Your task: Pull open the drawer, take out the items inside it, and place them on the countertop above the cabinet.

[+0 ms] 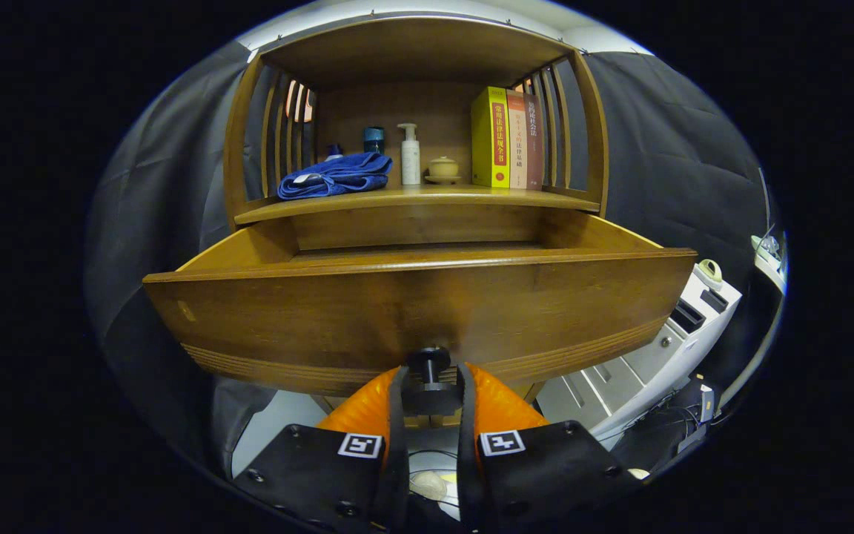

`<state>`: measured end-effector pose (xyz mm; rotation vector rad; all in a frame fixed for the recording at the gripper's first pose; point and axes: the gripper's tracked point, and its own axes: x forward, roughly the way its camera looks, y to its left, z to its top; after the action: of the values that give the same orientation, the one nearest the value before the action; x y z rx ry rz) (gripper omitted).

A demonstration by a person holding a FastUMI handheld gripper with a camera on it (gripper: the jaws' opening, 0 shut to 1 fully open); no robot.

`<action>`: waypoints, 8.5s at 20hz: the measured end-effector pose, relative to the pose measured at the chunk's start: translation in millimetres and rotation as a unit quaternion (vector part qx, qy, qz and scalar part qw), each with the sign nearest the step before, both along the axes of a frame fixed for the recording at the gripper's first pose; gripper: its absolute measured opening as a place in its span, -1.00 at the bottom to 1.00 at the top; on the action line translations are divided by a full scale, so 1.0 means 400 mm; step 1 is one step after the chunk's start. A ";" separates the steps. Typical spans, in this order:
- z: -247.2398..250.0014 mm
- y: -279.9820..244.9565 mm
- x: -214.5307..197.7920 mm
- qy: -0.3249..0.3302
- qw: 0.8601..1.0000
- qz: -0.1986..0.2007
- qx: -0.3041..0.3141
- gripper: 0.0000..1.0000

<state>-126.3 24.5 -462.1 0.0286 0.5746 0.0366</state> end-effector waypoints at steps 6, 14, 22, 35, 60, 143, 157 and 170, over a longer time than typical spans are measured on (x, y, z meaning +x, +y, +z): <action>0.013 -0.003 -0.055 0.003 1.000 -0.001 -0.002 -0.31; 0.018 -0.008 -0.111 0.012 1.000 -0.007 -0.004 -0.31; 0.009 -0.015 -0.168 0.027 1.000 -0.004 -0.006 -0.31; 0.108 -0.045 -0.176 -0.019 0.999 -0.024 -0.023 0.39; 0.245 0.054 0.263 0.101 0.994 0.048 0.006 0.96; 0.423 0.131 0.850 0.087 0.996 0.023 -0.004 0.98; 0.780 0.017 0.388 -0.102 0.995 -0.003 -0.006 0.98; 0.570 0.034 -0.034 -0.136 0.990 -0.001 -0.019 0.98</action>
<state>-140.0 38.0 -234.0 -0.0131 0.3016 0.0275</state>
